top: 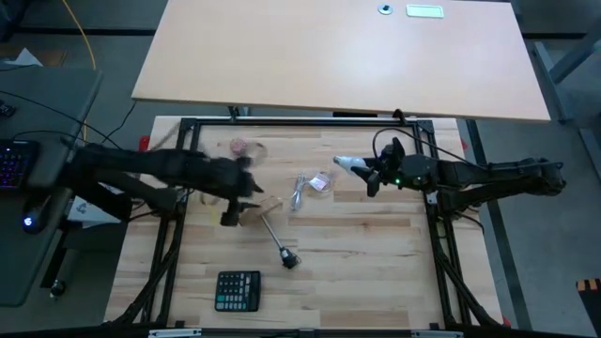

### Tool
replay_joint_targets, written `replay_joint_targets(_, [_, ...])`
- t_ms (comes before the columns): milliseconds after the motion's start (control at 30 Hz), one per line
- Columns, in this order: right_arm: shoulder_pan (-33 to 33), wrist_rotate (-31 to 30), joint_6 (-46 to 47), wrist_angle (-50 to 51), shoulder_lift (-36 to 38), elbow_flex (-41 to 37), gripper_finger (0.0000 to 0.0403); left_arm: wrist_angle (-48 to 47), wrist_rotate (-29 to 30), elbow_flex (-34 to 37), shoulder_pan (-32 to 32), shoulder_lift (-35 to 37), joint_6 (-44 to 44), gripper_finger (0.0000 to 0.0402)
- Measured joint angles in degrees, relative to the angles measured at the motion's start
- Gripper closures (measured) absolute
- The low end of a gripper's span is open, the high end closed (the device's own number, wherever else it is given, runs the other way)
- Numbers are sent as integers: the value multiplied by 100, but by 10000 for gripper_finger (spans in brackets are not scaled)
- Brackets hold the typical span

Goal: Screw lightbulb
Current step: Put the brown lamp on the table

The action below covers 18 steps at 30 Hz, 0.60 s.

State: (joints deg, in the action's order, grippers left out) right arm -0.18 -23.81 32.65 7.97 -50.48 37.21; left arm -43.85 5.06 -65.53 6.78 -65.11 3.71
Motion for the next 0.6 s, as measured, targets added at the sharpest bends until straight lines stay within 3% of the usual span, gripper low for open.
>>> replay_joint_targets(200, [-88,136,-42,-2,0,0,210,-1538,34,-1139,119,-1581,1912,208])
replay_joint_targets(600, [-94,214,-184,-3,-2,0,210,-1401,-309,-1162,529,-2841,3037,160])
